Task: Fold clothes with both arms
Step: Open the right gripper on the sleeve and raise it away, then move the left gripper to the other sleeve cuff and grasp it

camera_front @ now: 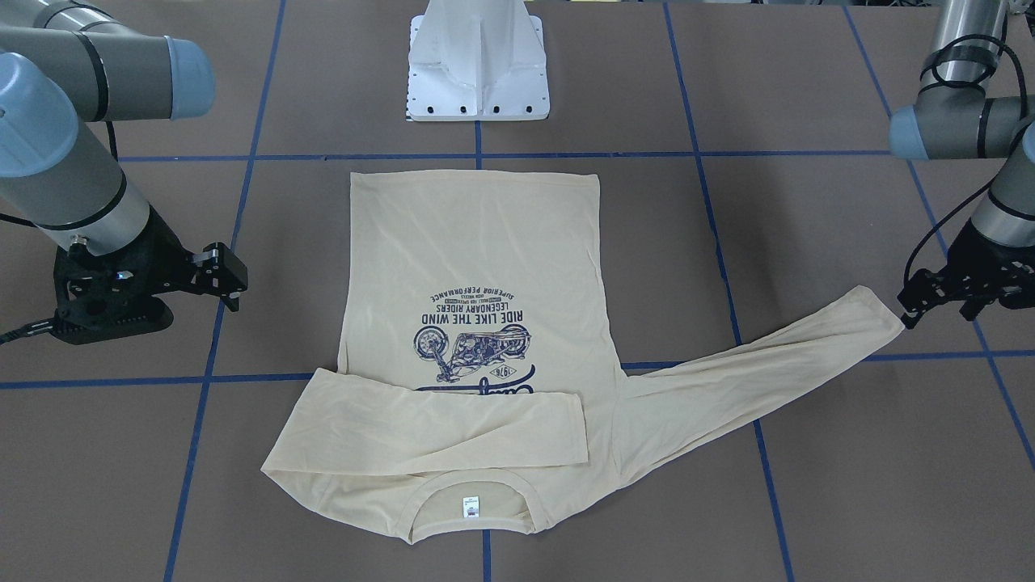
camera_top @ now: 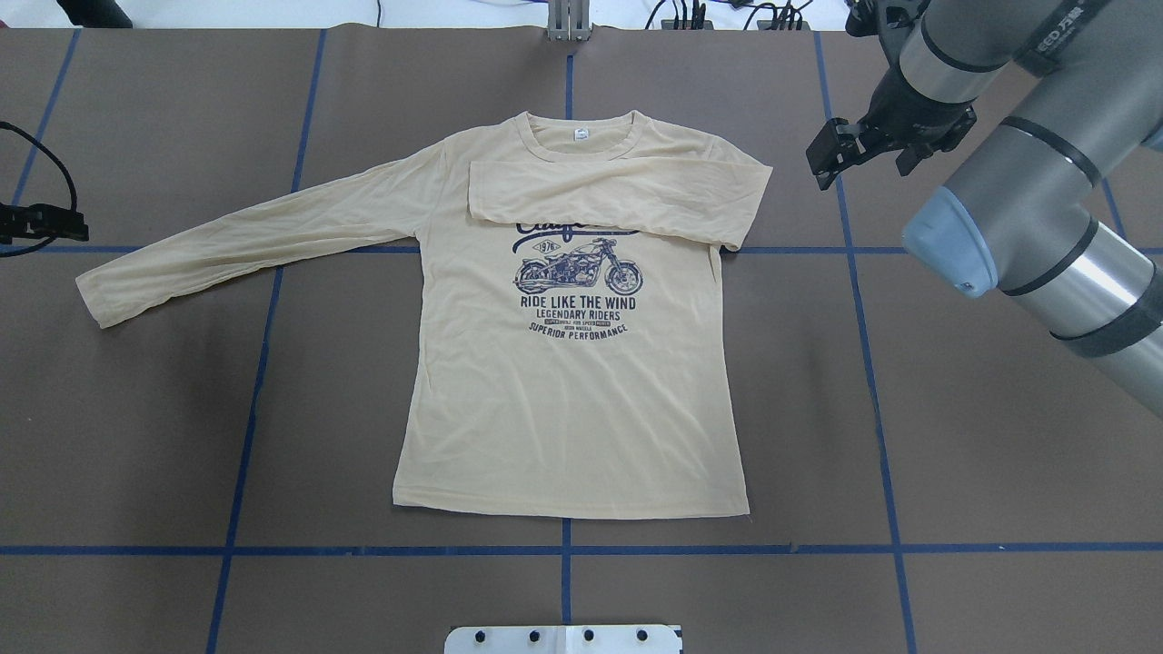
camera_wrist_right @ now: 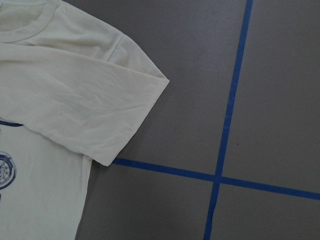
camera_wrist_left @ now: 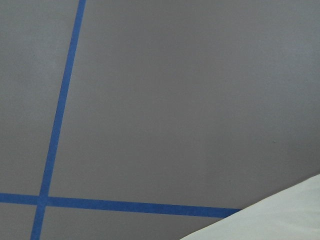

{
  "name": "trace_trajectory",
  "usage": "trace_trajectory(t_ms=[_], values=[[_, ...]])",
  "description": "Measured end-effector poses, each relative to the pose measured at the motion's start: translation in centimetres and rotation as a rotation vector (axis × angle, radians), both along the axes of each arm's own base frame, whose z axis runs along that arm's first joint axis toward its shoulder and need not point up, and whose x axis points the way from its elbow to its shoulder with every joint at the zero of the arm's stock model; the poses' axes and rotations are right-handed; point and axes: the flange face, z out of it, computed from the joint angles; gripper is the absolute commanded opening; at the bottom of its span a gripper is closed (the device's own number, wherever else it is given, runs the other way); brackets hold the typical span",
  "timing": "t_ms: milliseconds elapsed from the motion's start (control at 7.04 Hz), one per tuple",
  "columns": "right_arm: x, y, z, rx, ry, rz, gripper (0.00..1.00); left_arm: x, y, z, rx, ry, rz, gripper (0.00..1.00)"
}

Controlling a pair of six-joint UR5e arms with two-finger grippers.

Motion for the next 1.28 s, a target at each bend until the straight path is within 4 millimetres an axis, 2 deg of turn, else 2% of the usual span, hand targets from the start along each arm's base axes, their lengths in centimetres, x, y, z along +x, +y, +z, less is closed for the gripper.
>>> trace_trajectory(t_ms=[284, 426, 994, 1278], values=[[0.4, 0.4, 0.2, 0.003, 0.000, -0.002, 1.00, 2.3, 0.7, 3.0, 0.004, 0.006, 0.009, 0.99], [0.4, 0.4, 0.2, 0.003, 0.000, -0.002, 1.00, 3.0, 1.0, 3.5, 0.007, 0.010, 0.013, 0.99], [0.4, 0.4, 0.1, 0.002, -0.001, -0.003, 1.00, 4.3, 1.6, 3.4, 0.013, 0.016, 0.032, 0.88], [0.3, 0.4, 0.0, 0.001, -0.003, -0.003, 1.00, 4.8, 2.0, 3.3, 0.015, 0.017, 0.047, 0.72]])
